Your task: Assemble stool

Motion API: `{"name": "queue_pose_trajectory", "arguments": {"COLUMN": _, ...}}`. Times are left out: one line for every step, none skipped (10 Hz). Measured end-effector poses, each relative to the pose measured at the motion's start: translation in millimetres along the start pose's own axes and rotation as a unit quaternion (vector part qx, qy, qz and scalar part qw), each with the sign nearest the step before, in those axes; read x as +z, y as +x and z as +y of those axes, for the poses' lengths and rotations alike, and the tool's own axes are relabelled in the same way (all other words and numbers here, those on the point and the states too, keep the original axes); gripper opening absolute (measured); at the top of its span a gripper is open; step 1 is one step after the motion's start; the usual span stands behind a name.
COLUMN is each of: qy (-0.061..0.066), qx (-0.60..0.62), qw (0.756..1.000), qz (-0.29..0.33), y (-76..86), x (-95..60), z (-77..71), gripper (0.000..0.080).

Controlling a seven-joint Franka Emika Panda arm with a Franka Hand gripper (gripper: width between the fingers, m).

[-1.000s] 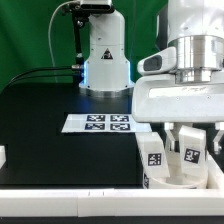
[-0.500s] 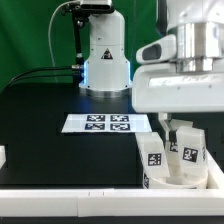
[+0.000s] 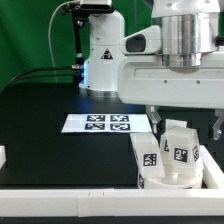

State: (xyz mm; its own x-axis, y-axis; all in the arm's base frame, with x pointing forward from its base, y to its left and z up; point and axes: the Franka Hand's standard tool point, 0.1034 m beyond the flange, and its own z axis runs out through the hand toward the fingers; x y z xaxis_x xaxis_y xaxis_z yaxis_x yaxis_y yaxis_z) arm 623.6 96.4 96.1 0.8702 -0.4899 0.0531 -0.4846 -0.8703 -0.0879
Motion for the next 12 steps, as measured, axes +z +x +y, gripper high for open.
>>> {"name": "queue_pose_trajectory", "arguments": {"qy": -0.011, "qx": -0.041, "qw": 0.999, "qz": 0.009, "y": -3.7, "x": -4.8, "z": -11.4, "gripper": 0.0649}}
{"name": "queue_pose_trajectory", "arguments": {"qy": -0.015, "qx": -0.120, "qw": 0.992, "qz": 0.018, "y": -4.0, "x": -14.5, "z": -18.6, "gripper": 0.0649}}
{"name": "queue_pose_trajectory", "arguments": {"qy": -0.019, "qx": -0.225, "qw": 0.974, "qz": 0.027, "y": 0.2, "x": -22.9, "z": -19.1, "gripper": 0.0649}}
{"name": "queue_pose_trajectory", "arguments": {"qy": -0.027, "qx": -0.311, "qw": 0.949, "qz": 0.032, "y": 4.4, "x": -25.5, "z": -18.0, "gripper": 0.0649}}
{"name": "queue_pose_trajectory", "arguments": {"qy": -0.030, "qx": -0.326, "qw": 0.944, "qz": 0.031, "y": 4.5, "x": -24.3, "z": -16.7, "gripper": 0.0649}}
{"name": "queue_pose_trajectory", "arguments": {"qy": -0.032, "qx": -0.355, "qw": 0.934, "qz": 0.031, "y": 5.4, "x": -24.3, "z": -15.5, "gripper": 0.0649}}
{"name": "queue_pose_trajectory", "arguments": {"qy": -0.033, "qx": -0.370, "qw": 0.928, "qz": 0.030, "y": 5.8, "x": -24.1, "z": -14.8, "gripper": 0.0649}}
{"name": "queue_pose_trajectory", "arguments": {"qy": -0.040, "qx": -0.422, "qw": 0.905, "qz": 0.027, "y": 6.4, "x": -22.7, "z": -13.4, "gripper": 0.0649}}
{"name": "queue_pose_trajectory", "arguments": {"qy": -0.048, "qx": -0.472, "qw": 0.880, "qz": 0.021, "y": 4.1, "x": -16.1, "z": -14.2, "gripper": 0.0649}}
{"name": "queue_pose_trajectory", "arguments": {"qy": -0.052, "qx": -0.500, "qw": 0.864, "qz": 0.014, "y": -1.7, "x": -9.2, "z": -16.5, "gripper": 0.0649}}
{"name": "queue_pose_trajectory", "arguments": {"qy": -0.054, "qx": -0.532, "qw": 0.845, "qz": 0.008, "y": -2.1, "x": -4.1, "z": -12.9, "gripper": 0.0649}}
{"name": "queue_pose_trajectory", "arguments": {"qy": -0.055, "qx": -0.556, "qw": 0.830, "qz": 0.005, "y": 1.8, "x": -2.5, "z": -6.7, "gripper": 0.0649}}
